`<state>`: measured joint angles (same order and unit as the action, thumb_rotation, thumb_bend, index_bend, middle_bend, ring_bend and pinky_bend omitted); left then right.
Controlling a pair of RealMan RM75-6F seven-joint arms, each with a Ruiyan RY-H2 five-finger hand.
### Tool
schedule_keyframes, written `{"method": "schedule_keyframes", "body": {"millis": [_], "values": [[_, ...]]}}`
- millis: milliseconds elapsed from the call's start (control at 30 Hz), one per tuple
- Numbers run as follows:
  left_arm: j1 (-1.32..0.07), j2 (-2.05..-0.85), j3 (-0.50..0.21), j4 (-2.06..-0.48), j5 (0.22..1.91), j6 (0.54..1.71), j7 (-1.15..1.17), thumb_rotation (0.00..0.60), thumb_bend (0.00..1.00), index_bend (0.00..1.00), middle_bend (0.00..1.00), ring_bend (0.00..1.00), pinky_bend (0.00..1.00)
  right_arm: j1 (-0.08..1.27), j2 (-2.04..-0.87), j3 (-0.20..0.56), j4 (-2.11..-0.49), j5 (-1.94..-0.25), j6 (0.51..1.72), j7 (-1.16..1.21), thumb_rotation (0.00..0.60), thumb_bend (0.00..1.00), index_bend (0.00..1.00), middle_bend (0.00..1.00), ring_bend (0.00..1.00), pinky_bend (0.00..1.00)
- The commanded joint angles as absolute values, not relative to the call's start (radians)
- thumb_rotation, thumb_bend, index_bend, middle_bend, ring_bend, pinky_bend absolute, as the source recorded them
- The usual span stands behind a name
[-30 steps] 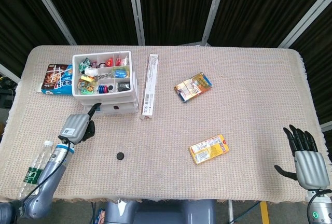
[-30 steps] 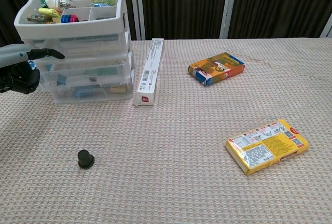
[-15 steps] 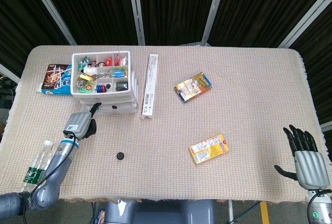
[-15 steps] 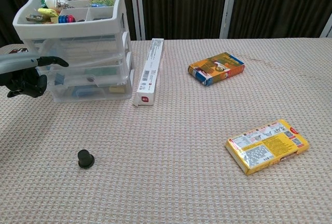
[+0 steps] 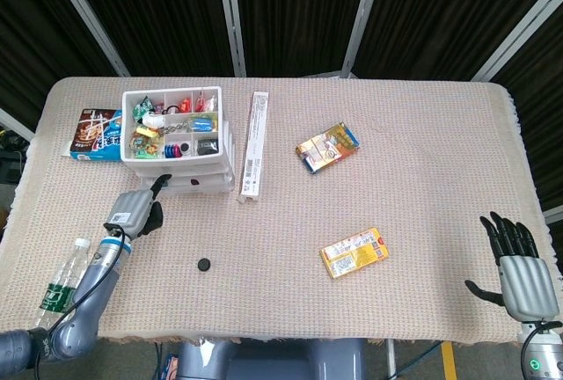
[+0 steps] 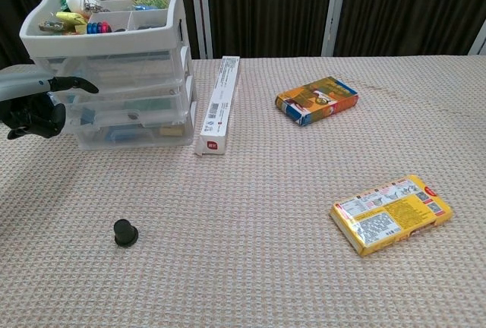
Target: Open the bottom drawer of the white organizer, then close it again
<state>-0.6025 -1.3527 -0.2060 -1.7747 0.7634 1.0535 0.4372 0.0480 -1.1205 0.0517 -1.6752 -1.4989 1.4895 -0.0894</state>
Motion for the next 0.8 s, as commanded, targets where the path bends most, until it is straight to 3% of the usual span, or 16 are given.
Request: {"method": "schedule_keyframes", "body": {"millis": [33,467,800], "values": [[-0.598,-1.345,-0.207,-1.785,0.788,1.063,0.415,0.600,0.88,0.16,0.94,0.85,0.78,0.048,-1.121,0.052,-1.676,-1.499,1.489,-0.090,0.600,0.00,0.04,0.00,0.00,0.00],[-0.590,-1.349,-0.166,-1.789,0.856,1.086,0.403,0.600,0.88,0.17,0.94,0.85,0.78,0.047,-1.120,0.052,-1.676,-1.497,1.490,-0.089,0.600,0.00,0.04,0.00,0.00,0.00],[-0.605,-1.371,-0.168,-1.749,0.802,1.072,0.413,0.600,0.88,0.18,0.94,0.85,0.78,0.048,-1.119,0.053,-1.675,-1.497,1.489,-0.090,0.600,0.00,0.04,0.00,0.00,0.00]]}}
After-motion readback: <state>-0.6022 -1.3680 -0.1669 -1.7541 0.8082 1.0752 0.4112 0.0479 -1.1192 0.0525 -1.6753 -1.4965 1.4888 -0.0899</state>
